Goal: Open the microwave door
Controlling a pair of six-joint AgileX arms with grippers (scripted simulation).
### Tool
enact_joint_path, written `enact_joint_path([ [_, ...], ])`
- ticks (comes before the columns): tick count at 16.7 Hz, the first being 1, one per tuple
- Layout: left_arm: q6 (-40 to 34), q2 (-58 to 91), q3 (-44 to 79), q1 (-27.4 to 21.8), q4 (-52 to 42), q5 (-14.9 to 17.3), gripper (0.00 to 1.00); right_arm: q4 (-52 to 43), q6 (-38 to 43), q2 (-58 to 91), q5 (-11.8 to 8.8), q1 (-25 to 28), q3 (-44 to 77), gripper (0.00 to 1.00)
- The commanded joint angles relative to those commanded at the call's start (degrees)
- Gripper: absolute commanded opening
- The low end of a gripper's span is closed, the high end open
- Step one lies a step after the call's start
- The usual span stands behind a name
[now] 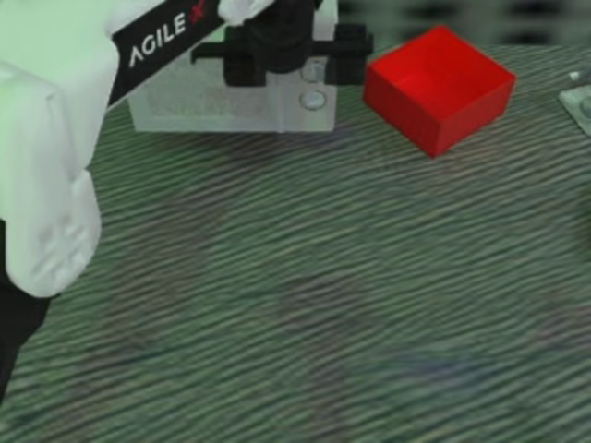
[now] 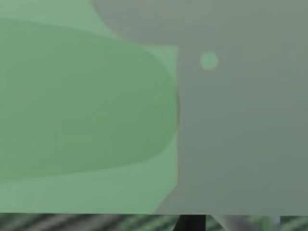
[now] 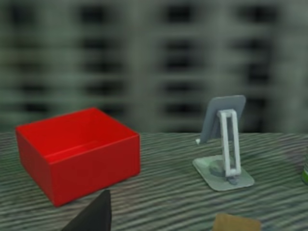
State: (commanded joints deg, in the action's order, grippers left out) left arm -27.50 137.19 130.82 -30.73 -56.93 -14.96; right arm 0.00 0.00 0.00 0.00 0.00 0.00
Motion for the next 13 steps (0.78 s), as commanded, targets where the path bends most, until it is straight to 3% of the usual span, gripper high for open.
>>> enact_joint_path([
  [3,0.0,0.0,0.0,0.0,0.0,0.0,0.02,0.0,0.0,0.0,0.0,0.0,0.0,1.00],
  [4,0.0,0.0,0.0,0.0,0.0,0.0,0.00,0.0,0.0,0.0,0.0,0.0,0.0,1.00],
  [13,-0.5,-0.2,-2.0,-1.9,0.3,1.2,0.00,0.0,0.0,0.0,0.0,0.0,0.0,1.00],
])
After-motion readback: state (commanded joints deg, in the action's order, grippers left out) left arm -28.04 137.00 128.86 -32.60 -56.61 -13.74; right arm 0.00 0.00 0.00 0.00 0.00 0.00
